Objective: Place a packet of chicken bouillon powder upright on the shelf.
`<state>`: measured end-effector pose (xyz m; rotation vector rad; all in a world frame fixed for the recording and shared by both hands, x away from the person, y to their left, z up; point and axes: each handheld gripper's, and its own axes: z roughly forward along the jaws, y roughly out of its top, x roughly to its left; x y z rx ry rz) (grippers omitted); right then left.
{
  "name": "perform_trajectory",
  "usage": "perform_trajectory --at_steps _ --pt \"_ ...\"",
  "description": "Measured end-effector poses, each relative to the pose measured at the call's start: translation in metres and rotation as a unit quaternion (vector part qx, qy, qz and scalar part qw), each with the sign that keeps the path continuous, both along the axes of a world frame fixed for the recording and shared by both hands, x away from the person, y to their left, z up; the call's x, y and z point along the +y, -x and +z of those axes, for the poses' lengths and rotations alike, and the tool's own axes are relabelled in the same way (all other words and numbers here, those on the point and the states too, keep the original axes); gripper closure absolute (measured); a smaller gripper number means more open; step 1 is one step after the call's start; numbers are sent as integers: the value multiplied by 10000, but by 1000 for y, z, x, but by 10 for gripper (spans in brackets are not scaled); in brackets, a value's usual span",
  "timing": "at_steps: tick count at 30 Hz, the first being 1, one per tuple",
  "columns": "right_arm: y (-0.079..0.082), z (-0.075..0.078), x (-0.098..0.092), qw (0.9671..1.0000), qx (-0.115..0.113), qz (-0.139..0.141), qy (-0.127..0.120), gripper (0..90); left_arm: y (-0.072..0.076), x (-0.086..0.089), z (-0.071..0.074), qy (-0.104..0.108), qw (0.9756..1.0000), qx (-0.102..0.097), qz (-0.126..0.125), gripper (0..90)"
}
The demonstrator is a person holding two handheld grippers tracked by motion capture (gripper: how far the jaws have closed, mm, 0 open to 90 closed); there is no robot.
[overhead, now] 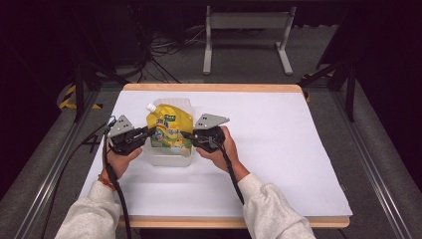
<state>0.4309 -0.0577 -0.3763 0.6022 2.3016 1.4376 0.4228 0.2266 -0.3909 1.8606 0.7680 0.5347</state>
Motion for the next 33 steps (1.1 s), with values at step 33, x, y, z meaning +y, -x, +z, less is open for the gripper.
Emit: perform_trajectory --at_steps 33 --pt "20 29 -40 9991 -264 -324 36 723 60 -1 10 7 9993 -301 220 677"
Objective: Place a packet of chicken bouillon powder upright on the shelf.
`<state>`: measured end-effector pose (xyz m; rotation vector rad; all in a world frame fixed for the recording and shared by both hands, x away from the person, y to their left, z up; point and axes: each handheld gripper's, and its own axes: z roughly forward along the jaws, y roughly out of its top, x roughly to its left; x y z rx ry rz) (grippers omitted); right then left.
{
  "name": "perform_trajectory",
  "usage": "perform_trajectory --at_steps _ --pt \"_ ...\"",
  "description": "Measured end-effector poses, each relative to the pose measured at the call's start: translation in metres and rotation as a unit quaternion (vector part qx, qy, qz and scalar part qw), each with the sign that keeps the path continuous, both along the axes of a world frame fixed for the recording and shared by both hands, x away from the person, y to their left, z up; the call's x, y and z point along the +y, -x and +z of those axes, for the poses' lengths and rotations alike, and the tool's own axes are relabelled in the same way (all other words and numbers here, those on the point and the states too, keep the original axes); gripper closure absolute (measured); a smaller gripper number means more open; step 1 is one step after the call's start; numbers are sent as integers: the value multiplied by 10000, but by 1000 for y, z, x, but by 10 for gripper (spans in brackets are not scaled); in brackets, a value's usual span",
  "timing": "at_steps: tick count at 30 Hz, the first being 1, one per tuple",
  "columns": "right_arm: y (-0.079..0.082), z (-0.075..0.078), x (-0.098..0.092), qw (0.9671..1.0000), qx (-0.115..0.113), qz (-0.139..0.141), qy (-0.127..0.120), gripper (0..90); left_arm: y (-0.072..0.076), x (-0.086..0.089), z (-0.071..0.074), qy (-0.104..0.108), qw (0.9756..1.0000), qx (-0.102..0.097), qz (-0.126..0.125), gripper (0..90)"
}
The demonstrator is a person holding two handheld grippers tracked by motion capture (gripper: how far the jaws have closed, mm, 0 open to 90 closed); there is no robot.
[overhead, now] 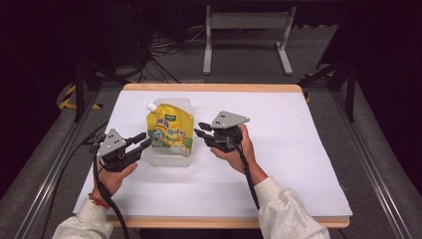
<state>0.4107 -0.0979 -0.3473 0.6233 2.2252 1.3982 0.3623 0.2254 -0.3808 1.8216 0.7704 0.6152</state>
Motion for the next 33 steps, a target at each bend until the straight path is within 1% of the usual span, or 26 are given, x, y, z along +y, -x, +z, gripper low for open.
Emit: perform_trajectory --at_steps 4,8,11,12,13,15,16,17,19,21,22,29,31,33 --pt "1 1 -8 9999 -23 -80 83 719 10 -6 0 -46 10000 -72 -13 625" --pt "2 1 -13 9998 -51 -135 164 715 17 -11 -1 -67 9999 -95 -72 587" --pt "3 0 -18 9994 -77 -223 253 709 22 -17 -3 -119 9999 -79 -63 530" --pt "4 -1 -21 9993 -68 -234 270 705 23 -19 -4 -178 9998 -75 -105 509" --pt "4 -1 -23 9991 -76 -278 308 704 25 -21 -6 -227 9997 -71 -93 491" --pt "5 -2 -27 9988 -95 -308 363 702 27 -24 -8 -273 9995 -47 -139 468" --pt "5 -2 -29 9987 -93 -323 377 700 28 -26 -9 -364 9992 -60 -154 457" --pt "6 -3 -32 9986 -97 -340 400 700 29 -28 -10 -406 9990 -77 -153 448" --pt "7 -3 -37 9982 -101 -391 447 691 31 -30 -12 -394 9990 -24 -205 439" --pt "8 -3 -41 9981 -104 -405 462 690 34 -34 -14 -440 9988 -13 -219 430" --pt "9 -4 -44 9979 -110 -433 475 687 35 -35 -14 -474 9985 -17 -268 420" --pt "13 -7 -57 9965 -151 -539 618 663 43 -45 -18 -561 9979 -13 -327 391" --pt "15 -9 -61 9958 -163 -586 679 655 44 -48 -19 -596 9974 -16 -393 382" --pt "15 -9 -63 9958 -163 -584 688 654 46 -50 -20 -628 9972 -23 -404 382"
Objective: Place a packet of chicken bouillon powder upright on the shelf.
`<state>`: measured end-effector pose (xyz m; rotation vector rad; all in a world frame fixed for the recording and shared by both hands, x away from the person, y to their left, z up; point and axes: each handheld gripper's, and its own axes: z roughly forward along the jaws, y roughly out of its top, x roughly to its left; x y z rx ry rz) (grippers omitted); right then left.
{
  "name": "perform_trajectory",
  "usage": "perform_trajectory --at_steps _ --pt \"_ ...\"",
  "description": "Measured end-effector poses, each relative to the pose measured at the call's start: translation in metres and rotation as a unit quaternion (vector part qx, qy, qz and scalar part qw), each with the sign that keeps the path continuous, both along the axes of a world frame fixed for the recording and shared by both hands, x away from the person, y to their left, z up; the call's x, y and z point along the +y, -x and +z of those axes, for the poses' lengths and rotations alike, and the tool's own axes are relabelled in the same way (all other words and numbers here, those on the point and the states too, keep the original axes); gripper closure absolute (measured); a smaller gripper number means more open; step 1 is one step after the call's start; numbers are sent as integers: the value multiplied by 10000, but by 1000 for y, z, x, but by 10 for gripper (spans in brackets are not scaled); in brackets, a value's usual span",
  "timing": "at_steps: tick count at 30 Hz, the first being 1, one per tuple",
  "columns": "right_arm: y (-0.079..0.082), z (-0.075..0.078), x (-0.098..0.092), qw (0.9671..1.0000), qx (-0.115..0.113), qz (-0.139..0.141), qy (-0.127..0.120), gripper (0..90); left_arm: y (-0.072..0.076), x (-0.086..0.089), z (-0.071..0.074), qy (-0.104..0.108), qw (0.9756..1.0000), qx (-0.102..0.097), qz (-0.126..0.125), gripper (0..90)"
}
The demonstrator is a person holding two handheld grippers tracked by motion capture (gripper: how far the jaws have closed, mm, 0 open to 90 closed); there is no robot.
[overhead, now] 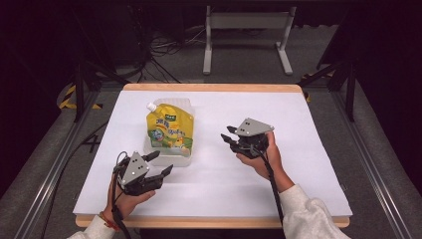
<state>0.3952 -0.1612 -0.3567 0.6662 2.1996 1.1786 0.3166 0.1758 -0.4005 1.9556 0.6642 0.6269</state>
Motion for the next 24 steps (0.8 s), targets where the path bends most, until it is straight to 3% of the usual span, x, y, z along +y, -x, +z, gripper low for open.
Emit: perform_trajectory --at_steps 10,18,24 --pt "8 -6 -17 9995 -32 -35 324 579 6 -16 -8 -222 9994 88 -247 328" --pt "16 -9 -31 9983 -81 -52 571 524 9 -26 -17 -389 9979 280 -440 290" --pt "20 -13 -45 9978 -29 -149 646 492 11 -30 -22 -510 9968 371 -497 269"
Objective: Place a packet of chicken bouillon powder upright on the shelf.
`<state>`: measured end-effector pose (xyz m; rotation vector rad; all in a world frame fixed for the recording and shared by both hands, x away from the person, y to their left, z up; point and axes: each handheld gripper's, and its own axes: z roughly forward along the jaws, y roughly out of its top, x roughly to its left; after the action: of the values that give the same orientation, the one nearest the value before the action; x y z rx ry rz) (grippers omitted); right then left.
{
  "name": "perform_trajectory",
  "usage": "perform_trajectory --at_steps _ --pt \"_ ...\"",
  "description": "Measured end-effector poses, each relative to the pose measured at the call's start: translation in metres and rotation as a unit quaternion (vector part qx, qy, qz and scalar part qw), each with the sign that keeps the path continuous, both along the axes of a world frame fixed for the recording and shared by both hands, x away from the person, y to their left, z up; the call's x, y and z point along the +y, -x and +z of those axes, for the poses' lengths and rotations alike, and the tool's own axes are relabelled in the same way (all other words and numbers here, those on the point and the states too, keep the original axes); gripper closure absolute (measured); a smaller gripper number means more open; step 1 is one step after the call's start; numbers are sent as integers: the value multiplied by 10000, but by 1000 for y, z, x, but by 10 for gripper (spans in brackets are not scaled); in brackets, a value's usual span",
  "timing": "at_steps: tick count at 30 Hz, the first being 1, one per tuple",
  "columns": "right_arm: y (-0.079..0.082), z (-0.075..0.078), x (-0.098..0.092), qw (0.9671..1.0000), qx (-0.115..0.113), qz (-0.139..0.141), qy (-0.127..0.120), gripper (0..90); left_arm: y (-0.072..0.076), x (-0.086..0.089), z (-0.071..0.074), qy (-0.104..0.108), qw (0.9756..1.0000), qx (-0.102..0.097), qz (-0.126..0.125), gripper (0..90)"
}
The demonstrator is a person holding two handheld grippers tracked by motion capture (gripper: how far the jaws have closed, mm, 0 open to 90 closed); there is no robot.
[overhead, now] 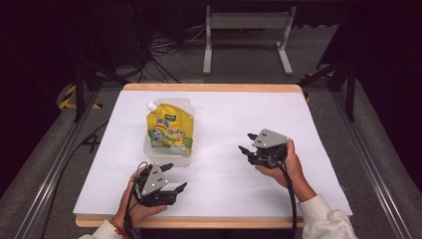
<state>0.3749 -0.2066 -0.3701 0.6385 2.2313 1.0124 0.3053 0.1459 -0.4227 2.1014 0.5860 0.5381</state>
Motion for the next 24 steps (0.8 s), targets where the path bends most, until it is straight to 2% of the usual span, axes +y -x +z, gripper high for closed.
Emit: perform_trajectory --at_steps 14,24 --pt "14 -14 -35 9994 98 -292 148 386 1 -6 -13 -346 9991 227 -82 194" --pt "29 -27 -63 9976 81 -544 425 290 -1 -7 -20 -503 9979 411 -57 126"
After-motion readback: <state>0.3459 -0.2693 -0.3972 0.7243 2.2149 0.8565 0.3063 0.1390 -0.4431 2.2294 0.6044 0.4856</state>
